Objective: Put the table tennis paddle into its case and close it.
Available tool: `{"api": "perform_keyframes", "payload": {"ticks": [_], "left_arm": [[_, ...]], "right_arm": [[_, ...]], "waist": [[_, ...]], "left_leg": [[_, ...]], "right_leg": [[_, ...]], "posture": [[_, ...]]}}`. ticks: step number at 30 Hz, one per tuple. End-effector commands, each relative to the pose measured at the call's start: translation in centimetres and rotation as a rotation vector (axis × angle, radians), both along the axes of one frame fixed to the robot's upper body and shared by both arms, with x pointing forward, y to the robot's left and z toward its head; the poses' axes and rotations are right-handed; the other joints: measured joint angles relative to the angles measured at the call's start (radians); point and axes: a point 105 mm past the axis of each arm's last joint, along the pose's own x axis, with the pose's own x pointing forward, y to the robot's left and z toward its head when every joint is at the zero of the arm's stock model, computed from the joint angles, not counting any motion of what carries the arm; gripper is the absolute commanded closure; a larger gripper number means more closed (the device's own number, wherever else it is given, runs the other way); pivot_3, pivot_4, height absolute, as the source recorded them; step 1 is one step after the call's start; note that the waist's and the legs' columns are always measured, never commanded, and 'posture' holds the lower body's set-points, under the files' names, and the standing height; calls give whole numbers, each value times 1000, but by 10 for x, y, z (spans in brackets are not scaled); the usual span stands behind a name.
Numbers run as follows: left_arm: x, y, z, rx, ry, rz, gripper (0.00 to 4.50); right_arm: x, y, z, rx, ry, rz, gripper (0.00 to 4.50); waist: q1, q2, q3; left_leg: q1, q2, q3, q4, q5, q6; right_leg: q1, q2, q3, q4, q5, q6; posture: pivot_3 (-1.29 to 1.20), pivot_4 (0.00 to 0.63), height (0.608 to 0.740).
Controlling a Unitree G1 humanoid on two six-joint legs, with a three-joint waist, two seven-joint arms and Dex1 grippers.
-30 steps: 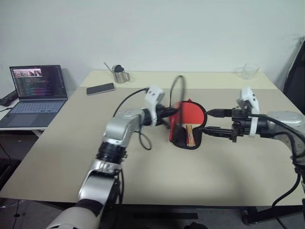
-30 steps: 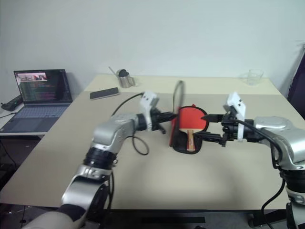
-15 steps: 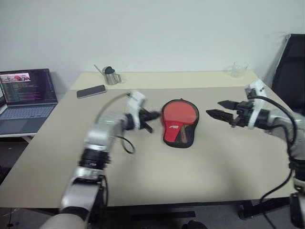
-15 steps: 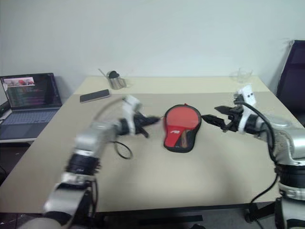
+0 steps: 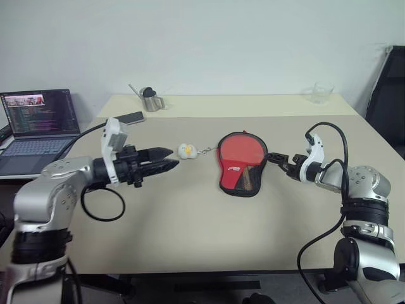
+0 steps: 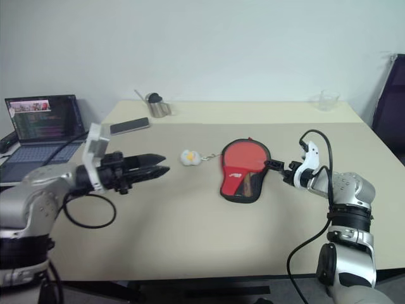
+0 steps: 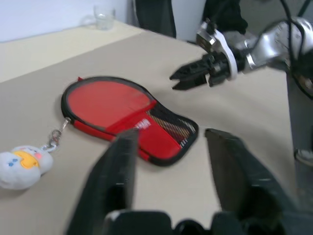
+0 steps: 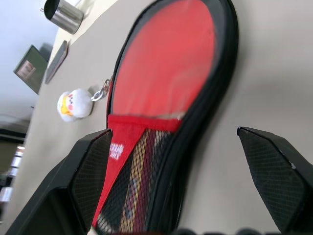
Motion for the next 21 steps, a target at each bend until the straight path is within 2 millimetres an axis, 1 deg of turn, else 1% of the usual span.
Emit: {"api": "perform_keyframes", "payload": {"ticks": [1,3,6,9,10,17,21], "left_arm": [[-9,6,3,31,-22,19,659],[-10,11,-2,46,-7,40,12],[-10,16,-7,66,10,78,12],[-1,26,-13,143,-22,177,12],[-1,28,-16,168,-30,188,12],[-12,29,-15,177,-38,162,12],[-15,29,-13,176,-46,160,12]], "right_arm": [[-3,4,4,39,-2,27,0],[-3,5,-1,32,13,27,0],[-5,16,-8,18,30,56,0],[-7,27,-12,42,46,85,0],[-7,30,-15,42,52,86,0],[-8,49,-27,71,67,89,0],[-5,60,-35,63,76,81,0]], "waist": [[0,0,0],[-1,0,0],[-2,0,0],[-2,0,0],[-2,0,0],[-4,0,0],[-6,0,0]], "left_leg": [[1,0,0,0,0,0],[1,0,0,0,0,0],[1,1,0,0,0,0],[1,1,0,0,0,0],[1,1,0,0,0,0],[1,1,0,0,0,0],[2,1,0,0,0,0]], "right_leg": [[0,0,0,1,0,0],[0,0,0,1,0,0],[0,1,0,2,0,0],[0,1,0,2,0,0],[0,1,0,1,0,0],[0,1,1,1,0,0],[0,1,1,1,0,0]], "posture": [[0,150,740],[0,150,740],[0,150,740],[0,150,740],[0,150,740],[0,150,740],[0,150,740]]}}
